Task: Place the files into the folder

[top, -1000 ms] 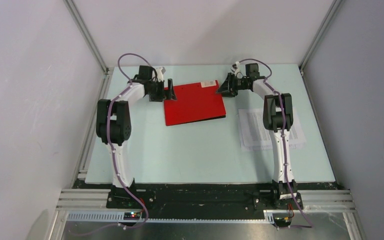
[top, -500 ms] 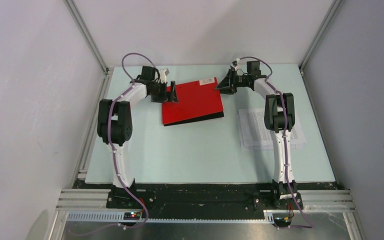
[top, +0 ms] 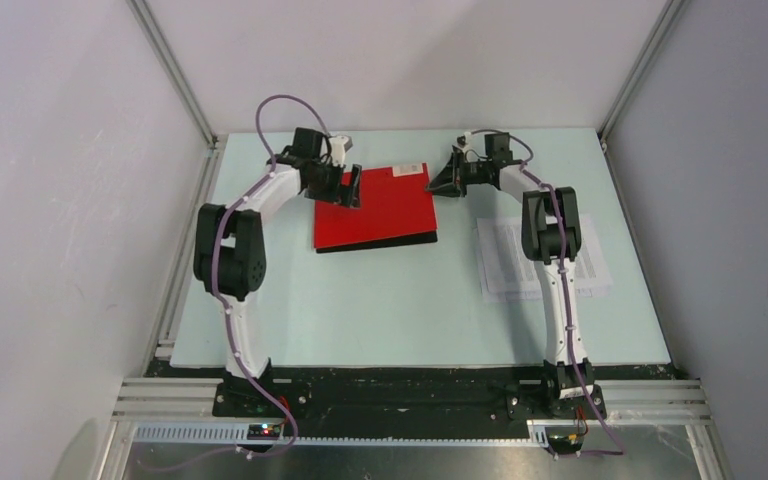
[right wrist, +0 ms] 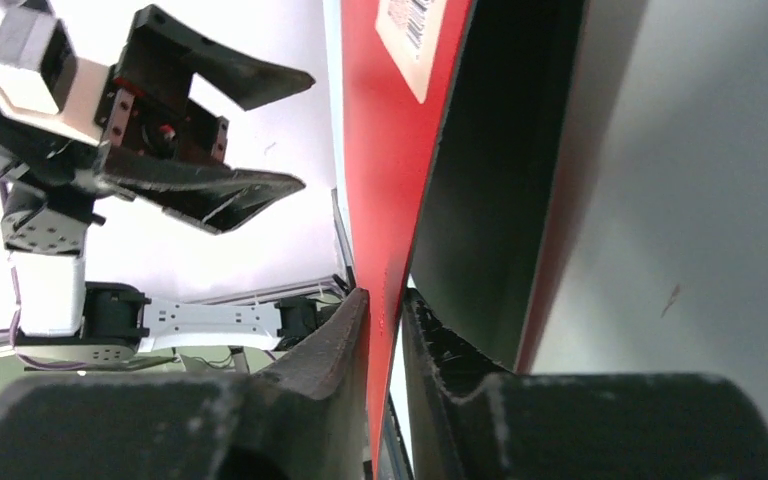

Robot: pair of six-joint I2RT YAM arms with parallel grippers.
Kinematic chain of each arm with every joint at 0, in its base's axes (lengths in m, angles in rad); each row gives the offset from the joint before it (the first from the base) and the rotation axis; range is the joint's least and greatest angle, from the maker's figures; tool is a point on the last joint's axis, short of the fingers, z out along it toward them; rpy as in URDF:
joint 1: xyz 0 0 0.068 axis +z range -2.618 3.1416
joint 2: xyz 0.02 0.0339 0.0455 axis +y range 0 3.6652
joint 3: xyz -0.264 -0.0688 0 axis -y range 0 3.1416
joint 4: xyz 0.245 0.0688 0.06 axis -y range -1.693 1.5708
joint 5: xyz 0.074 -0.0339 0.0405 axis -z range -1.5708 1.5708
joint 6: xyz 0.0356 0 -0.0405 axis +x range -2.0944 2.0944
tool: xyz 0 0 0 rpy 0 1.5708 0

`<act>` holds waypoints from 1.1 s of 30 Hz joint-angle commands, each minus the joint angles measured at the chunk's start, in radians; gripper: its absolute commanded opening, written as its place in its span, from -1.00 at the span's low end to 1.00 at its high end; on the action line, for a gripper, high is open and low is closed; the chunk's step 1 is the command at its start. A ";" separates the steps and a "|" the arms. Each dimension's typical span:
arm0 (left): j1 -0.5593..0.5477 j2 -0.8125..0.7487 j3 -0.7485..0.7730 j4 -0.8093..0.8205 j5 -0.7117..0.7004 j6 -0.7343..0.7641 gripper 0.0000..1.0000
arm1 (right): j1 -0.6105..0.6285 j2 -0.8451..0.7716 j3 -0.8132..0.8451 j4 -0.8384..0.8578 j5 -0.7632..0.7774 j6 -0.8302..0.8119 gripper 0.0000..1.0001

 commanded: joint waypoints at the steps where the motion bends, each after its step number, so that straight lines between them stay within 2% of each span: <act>1: -0.040 -0.032 0.011 -0.026 -0.047 0.069 0.99 | 0.027 0.039 0.046 0.016 -0.010 0.026 -0.61; 5: -0.047 -0.063 0.049 -0.041 -0.071 0.085 0.92 | 0.034 0.061 0.055 0.034 -0.010 0.047 -0.78; 6: -0.049 -0.094 0.055 -0.043 -0.077 0.095 0.91 | 0.034 0.063 0.056 0.039 -0.013 0.054 -0.96; 7: -0.055 -0.112 0.055 -0.043 -0.095 0.102 0.93 | 0.033 0.067 0.056 0.050 -0.014 0.070 -1.00; 9: -0.069 -0.177 0.039 -0.044 -0.117 0.151 0.98 | 0.031 0.067 0.047 0.086 -0.030 0.113 -1.00; 13: -0.144 -0.330 -0.095 -0.010 -0.174 0.404 0.99 | 0.030 0.055 0.007 0.148 -0.071 0.228 -1.00; 16: -0.199 -0.467 -0.306 0.085 -0.208 0.640 0.99 | 0.029 0.027 -0.044 0.196 -0.085 0.328 -1.00; 18: -0.237 -0.527 -0.424 0.205 -0.235 0.757 0.99 | 0.031 0.012 -0.070 0.202 -0.094 0.376 -1.00; 22: -0.267 -0.566 -0.539 0.299 -0.246 0.862 0.99 | 0.029 -0.013 -0.094 0.178 -0.081 0.422 -1.00; 26: -0.274 -0.570 -0.583 0.310 -0.214 0.915 0.99 | 0.027 -0.039 -0.144 0.150 -0.069 0.444 -1.00; 29: -0.288 -0.593 -0.663 0.323 -0.201 1.008 0.98 | 0.028 -0.062 -0.180 0.148 -0.068 0.462 -1.00; 33: -0.302 -0.603 -0.773 0.466 -0.230 1.090 0.91 | 0.028 -0.082 -0.212 0.153 -0.068 0.473 -1.00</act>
